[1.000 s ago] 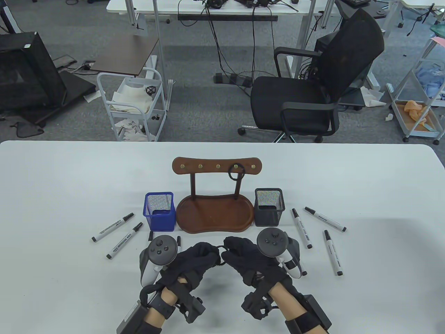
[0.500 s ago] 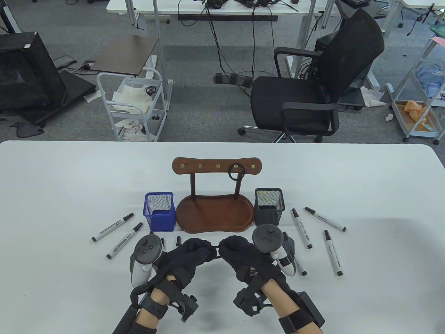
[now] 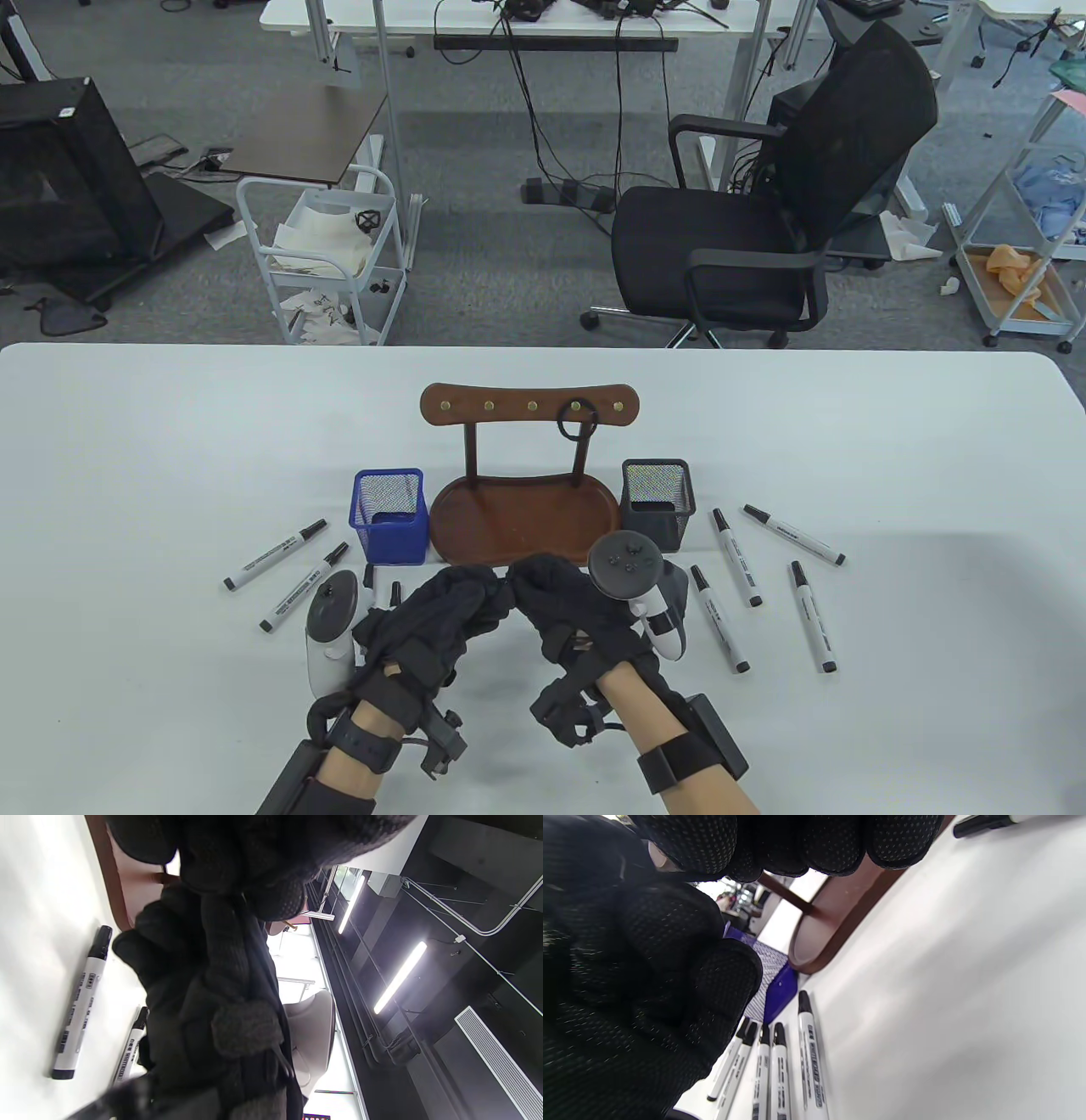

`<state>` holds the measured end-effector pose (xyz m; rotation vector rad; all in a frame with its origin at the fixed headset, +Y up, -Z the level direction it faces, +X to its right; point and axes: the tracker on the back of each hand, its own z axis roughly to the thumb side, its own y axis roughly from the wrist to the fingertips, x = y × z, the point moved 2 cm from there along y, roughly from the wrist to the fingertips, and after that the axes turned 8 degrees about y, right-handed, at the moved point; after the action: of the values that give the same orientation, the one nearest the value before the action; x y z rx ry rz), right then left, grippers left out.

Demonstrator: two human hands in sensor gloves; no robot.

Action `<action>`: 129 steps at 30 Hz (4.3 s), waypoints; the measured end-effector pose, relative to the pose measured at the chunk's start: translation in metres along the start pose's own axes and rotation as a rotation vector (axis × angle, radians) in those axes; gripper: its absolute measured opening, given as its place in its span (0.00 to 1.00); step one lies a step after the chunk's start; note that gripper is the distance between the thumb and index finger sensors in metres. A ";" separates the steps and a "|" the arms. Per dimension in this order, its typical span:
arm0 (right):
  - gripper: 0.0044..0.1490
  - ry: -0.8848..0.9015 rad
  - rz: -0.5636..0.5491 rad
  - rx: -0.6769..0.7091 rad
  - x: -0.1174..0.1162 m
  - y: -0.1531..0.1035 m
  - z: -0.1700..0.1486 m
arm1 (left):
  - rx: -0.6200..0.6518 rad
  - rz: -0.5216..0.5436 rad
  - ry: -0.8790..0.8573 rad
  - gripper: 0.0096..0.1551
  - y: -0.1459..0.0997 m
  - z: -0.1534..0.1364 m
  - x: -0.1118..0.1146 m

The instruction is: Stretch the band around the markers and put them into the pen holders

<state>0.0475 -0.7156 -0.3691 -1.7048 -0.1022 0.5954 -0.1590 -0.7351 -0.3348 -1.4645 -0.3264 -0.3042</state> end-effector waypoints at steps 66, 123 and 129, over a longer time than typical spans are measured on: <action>0.23 -0.400 0.144 0.276 0.011 -0.001 0.072 | -0.018 -0.189 0.423 0.50 0.009 0.003 0.005; 0.40 -0.519 -0.327 -0.457 0.256 0.022 -0.082 | -0.015 -0.197 0.494 0.47 0.007 0.003 0.003; 0.39 -0.550 -0.360 -0.525 0.262 0.040 -0.098 | -0.012 -0.200 0.488 0.47 0.007 0.004 0.004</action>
<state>0.3060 -0.7119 -0.4827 -1.9074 -1.0100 0.7926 -0.1530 -0.7307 -0.3396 -1.3216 -0.0741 -0.8080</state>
